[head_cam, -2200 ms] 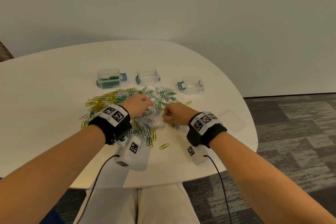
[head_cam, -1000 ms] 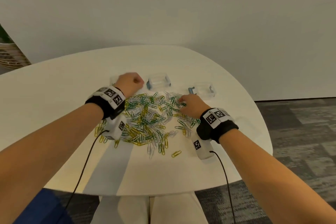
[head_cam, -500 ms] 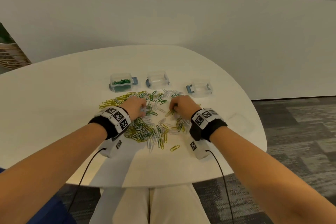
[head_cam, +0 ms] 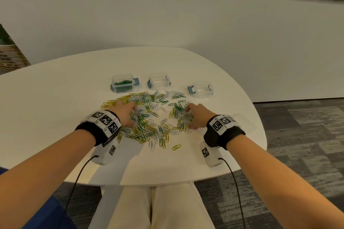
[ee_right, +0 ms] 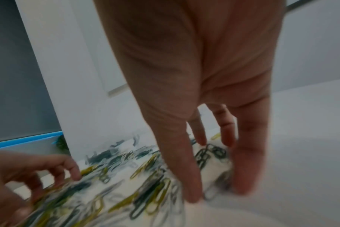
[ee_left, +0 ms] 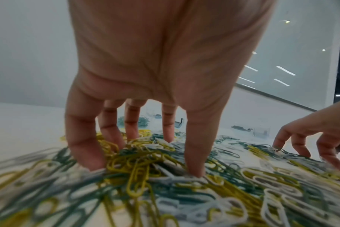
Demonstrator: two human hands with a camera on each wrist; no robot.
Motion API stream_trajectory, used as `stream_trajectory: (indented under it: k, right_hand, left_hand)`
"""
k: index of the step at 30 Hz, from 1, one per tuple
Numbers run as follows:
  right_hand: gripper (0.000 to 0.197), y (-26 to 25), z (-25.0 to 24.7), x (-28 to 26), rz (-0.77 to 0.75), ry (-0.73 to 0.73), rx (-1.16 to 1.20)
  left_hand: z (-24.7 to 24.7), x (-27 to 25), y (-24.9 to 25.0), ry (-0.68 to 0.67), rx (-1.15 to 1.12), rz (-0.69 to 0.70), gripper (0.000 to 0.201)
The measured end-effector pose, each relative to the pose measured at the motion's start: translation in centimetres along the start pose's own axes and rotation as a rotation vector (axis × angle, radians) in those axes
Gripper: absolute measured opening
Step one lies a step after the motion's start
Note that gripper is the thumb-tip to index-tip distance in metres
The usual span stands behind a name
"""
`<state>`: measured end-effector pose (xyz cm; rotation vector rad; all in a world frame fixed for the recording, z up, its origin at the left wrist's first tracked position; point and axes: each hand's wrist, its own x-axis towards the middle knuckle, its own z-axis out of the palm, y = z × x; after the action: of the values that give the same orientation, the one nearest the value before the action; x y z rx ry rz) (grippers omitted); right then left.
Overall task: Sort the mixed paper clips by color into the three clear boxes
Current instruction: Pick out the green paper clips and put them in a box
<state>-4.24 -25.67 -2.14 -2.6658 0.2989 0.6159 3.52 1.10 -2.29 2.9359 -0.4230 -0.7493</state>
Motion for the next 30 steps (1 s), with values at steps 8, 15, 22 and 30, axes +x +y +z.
stream_trajectory:
  k: [8,15,22,30]
  right_hand:
    - [0.065,-4.9,0.6,1.8,-0.154,0.166,-0.1]
    - [0.063,-8.3,6.1,3.3,-0.093,-0.003,-0.202]
    - [0.059,-5.2,6.4,2.9,-0.179,0.062,-0.326]
    - [0.062,-6.0,3.2,3.2,-0.177,-0.064,-0.374]
  left_hand:
    - [0.4,0.3,2.8,0.115,0.088,0.09,0.082]
    - [3.7,1.1,2.9,-0.048,0.077,-0.001,0.073]
    - [3.8,1.4,2.0,-0.086,0.102,0.032,0.088]
    - [3.2,0.4,1.8,-0.057,0.044,0.026,0.076]
